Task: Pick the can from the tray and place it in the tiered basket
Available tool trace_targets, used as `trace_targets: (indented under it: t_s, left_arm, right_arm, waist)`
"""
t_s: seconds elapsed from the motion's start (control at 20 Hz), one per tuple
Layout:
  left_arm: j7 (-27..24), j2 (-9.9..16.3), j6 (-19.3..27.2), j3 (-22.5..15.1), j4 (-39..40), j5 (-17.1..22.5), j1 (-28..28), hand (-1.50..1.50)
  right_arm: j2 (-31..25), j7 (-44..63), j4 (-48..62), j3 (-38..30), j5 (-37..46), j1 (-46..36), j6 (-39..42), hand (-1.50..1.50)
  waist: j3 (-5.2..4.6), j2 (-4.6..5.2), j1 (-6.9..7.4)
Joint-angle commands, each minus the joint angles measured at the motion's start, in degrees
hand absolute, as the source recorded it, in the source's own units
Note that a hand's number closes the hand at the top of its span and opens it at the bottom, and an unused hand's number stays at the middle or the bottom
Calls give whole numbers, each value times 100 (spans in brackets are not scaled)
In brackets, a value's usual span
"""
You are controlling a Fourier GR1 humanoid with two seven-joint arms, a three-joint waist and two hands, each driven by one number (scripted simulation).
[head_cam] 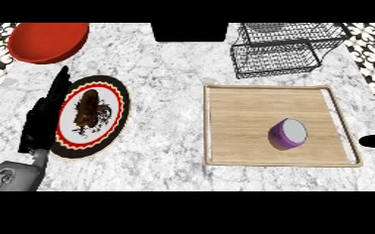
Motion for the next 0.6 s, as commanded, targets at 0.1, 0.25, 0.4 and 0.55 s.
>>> trace_targets:
  t_s: [0.1, 0.25, 0.4, 0.55]
  left_arm:
    - [-129, -209, -47, -95, 142, -196, -75, 0]
    - [341, -176, -31, -37, -169, -268, -173, 0]
    - [215, -208, -180, 105, 15, -220, -193, 0]
    - [148, -171, -282, 211, -14, -240, -149, 0]
  right_arm:
    - [-478, 1570, -208, 533, -338, -1086, 817, -150]
    - [-39, 2330, 134, 904, -150, -1930, 621, -150]
    - [274, 3071, -223, 1293, 11, -2012, 464, -150]
    - [384, 2914, 703, 1300, -151, -2435, 944, -150]
  waist:
    - [7, 35, 169]
    - [13, 30, 205]
    - [10, 13, 121]
    - [13, 27, 148]
